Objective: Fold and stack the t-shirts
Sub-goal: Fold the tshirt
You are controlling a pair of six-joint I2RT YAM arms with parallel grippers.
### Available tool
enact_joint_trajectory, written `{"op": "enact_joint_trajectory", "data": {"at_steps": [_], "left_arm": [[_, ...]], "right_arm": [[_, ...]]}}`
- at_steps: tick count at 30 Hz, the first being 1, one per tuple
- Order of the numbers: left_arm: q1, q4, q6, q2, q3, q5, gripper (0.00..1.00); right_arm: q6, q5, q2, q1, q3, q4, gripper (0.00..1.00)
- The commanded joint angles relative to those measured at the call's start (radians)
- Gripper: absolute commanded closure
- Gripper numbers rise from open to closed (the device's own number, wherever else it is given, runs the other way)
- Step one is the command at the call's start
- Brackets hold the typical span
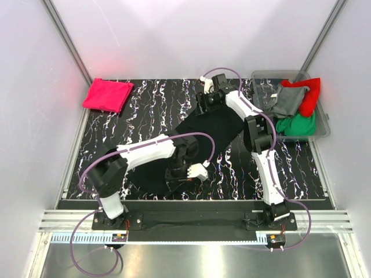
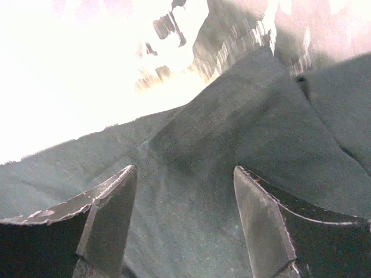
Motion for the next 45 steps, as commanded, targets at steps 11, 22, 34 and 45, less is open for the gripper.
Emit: {"op": "enact_joint_trajectory", "data": {"at_steps": [11,22,34,45], "left_arm": [[-0.013,-0.003,-0.054,0.04,0.112,0.029,1.0],[0.002,-0.026,-0.029,0.065,0.139,0.033,1.0],[0.002,-0.001,-0.055,0.034,0.077,0.044,1.0],[0.002,0.017,-0.075,0.099,0.117,0.05,0.99]], "right_arm": [[-0.012,0.114,-0.157,0.018,0.08,0.063,0.22],[0.063,0.133,-0.404,-0.042,-0.451,0.066,0.23],[0.065,0.104,-0.267,-0.064,-0.43,0.032,0.23],[0.132,0.009,-0.015,-0.036,-0.156,0.014,0.21]]}}
